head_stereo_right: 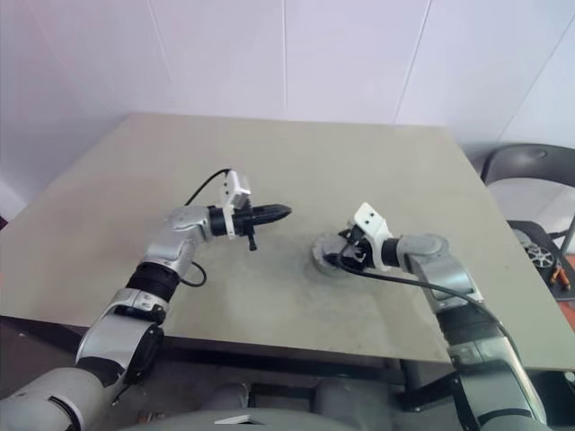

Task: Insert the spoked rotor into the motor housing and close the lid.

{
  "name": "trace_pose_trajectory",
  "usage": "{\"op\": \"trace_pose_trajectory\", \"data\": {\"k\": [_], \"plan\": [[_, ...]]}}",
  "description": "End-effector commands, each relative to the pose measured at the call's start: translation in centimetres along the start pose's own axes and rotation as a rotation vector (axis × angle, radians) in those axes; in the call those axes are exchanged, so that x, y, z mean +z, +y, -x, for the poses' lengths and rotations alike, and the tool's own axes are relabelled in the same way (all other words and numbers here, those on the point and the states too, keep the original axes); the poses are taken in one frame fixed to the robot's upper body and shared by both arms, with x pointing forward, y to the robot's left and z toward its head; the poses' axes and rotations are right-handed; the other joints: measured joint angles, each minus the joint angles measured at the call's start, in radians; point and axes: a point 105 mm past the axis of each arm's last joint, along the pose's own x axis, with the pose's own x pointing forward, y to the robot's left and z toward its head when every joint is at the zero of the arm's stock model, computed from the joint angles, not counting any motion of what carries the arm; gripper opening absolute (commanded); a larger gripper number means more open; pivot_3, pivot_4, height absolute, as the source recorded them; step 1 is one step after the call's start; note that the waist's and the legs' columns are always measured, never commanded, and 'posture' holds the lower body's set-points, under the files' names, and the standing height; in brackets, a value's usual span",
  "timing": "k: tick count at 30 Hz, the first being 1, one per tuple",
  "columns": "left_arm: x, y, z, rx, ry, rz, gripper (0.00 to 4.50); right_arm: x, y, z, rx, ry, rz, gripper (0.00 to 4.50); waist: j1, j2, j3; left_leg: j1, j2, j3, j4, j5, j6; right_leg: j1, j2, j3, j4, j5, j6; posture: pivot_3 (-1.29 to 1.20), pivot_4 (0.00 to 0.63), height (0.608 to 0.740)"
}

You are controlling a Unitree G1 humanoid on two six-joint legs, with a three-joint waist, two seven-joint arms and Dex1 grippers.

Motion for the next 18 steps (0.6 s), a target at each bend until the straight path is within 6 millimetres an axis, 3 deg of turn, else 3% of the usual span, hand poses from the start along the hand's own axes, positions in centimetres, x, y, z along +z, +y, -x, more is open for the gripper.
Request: {"op": "trace_pose_trajectory", "data": {"k": [1,7,11,16,18], "plan": [[0.6,-0.4,-2.4,-0.053,0.032,-0.076,0.12,-1.6,1.2,-1.7,0.049,0.08,-0.034,3.5,-0.007,0.0,0.0,0.0,0.0,0.0,0.0,0.0,0.0,0.0,0.0,0.0,0.0,0.0,0.0,0.0,0.0,0.74],[-1.8,-2.5,-5.4,-0.134,0.153,-0.093,0.12,-1.4,1.7,-2.1,0.066,0.074,-0.03,3.5,-0.026,0.0,0.0,0.002,0.0,0.0,-0.002,0.0,0.001,0.0,0.001,0.0,0.002,0.001,0.001,0.0,0.0,0.74],[-5.6,-3.4,-5.2,-0.168,0.366,-0.175,0.12,-1.1,1.8,-1.9,0.054,0.063,-0.028,3.5,-0.022,-0.001,0.0,0.003,0.001,-0.002,-0.003,-0.001,0.002,-0.001,0.001,0.0,0.004,0.001,0.001,0.0,0.0,0.74],[-6.5,-3.6,-4.7,-0.188,0.409,-0.181,0.12,-0.7,1.7,-1.6,0.048,0.035,-0.061,3.5,-0.023,0.0,0.0,0.013,0.001,-0.002,-0.003,-0.003,-0.001,0.009,0.001,0.0,0.001,0.0,0.001,0.0,0.0,0.74],[-6.2,-3.6,-4.7,-0.188,0.386,-0.161,0.0,0.0,1.9,-1.4,0.066,0.009,-0.083,4.23,-0.024,0.0,0.0,0.014,0.001,-0.003,-0.003,-0.004,0.0,0.012,0.0,-0.001,-0.002,0.0,0.001,0.0,0.0,0.74]]}}
